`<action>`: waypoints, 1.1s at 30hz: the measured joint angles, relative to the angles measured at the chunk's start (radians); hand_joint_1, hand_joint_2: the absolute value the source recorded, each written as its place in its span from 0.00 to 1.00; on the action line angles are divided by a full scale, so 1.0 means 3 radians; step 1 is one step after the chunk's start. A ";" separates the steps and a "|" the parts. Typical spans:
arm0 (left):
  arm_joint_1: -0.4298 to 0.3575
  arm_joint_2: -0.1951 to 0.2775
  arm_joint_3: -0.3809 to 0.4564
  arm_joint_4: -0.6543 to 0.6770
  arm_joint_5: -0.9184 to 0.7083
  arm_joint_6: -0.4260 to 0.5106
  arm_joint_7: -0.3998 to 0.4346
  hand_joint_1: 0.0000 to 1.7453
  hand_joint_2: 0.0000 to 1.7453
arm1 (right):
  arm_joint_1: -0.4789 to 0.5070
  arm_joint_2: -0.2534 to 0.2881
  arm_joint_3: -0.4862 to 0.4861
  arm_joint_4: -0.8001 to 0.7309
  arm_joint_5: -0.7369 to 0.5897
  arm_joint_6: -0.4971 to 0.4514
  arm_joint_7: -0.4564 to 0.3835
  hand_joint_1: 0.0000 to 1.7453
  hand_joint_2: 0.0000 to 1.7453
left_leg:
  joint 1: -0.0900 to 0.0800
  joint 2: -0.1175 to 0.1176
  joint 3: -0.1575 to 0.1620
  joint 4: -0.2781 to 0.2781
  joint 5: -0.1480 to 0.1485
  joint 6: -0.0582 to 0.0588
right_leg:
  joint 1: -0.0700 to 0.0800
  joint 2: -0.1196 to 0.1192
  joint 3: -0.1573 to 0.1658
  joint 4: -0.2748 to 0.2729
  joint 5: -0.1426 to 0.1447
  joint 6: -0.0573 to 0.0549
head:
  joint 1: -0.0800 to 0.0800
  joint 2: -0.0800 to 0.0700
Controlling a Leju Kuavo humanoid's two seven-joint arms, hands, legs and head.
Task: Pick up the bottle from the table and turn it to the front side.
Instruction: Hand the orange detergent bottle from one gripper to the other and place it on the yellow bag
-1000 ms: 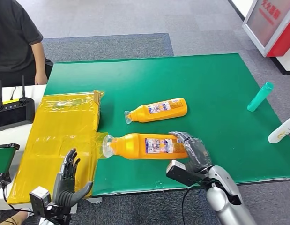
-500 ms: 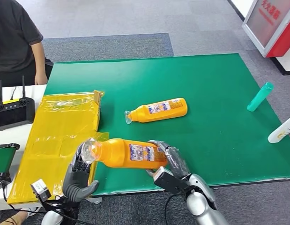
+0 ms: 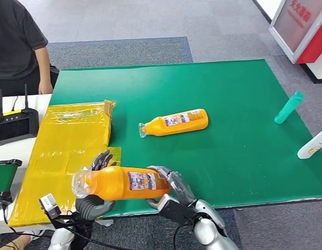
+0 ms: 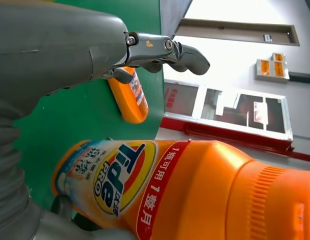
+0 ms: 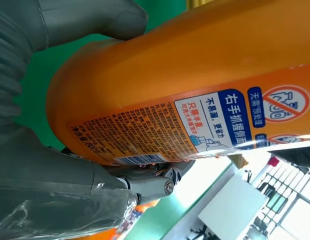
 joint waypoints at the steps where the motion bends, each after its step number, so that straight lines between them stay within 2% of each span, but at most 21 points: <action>1: -0.0004 0.0005 -0.0014 0.0003 -0.0006 -0.0002 0.0000 0.00 1.00 | -0.0005 0.0006 0.0014 0.0019 -0.0002 0.0001 -0.0002 1.00 1.00 | 0.0000 0.0000 0.0000 0.0000 0.0000 0.0000 | 0.0000 0.0000 0.0000 0.0000 0.0000 0.0000 | 0.0000 0.0000; 22: -0.0063 0.0154 -0.0404 0.0026 -0.0080 0.0016 0.0000 0.01 1.00 | -0.0201 0.0120 0.0174 0.0461 0.0169 -0.0209 0.0055 1.00 1.00 | 0.0000 0.0000 0.0000 0.0000 0.0000 0.0000 | 0.0000 0.0000 0.0000 0.0000 0.0000 0.0000 | 0.0000 0.0000; 23: -0.0063 0.0160 -0.0408 0.0026 -0.0077 0.0017 0.0000 0.12 1.00 | -0.0202 0.0122 0.0176 0.0470 0.0170 -0.0214 0.0055 1.00 1.00 | 0.0000 0.0000 0.0000 0.0000 0.0000 0.0000 | 0.0000 0.0000 0.0000 0.0000 0.0000 0.0000 | 0.0000 0.0000; 26: -0.0062 0.0172 -0.0420 0.0026 -0.0074 0.0025 0.0000 0.85 1.00 | -0.0209 0.0126 0.0186 0.0497 0.0171 -0.0220 0.0055 1.00 1.00 | 0.0000 0.0000 0.0000 0.0000 0.0000 0.0000 | 0.0000 0.0000 0.0000 0.0000 0.0000 0.0000 | 0.0000 0.0000; 27: -0.0062 0.0175 -0.0422 0.0026 -0.0080 0.0039 0.0000 1.00 1.00 | -0.0211 0.0126 0.0189 0.0505 0.0171 -0.0221 0.0055 1.00 1.00 | 0.0000 0.0000 0.0000 0.0000 0.0000 0.0000 | 0.0000 0.0000 0.0000 0.0000 0.0000 0.0000 | 0.0000 0.0000; 33: -0.0062 0.0188 -0.0436 0.0026 -0.0130 0.0146 0.0000 1.00 1.00 | -0.0214 0.0127 0.0189 0.0523 0.0171 -0.0223 0.0058 1.00 1.00 | 0.0000 0.0000 0.0000 0.0000 0.0000 0.0000 | 0.0000 0.0000 0.0000 0.0000 0.0000 0.0000 | 0.0000 0.0000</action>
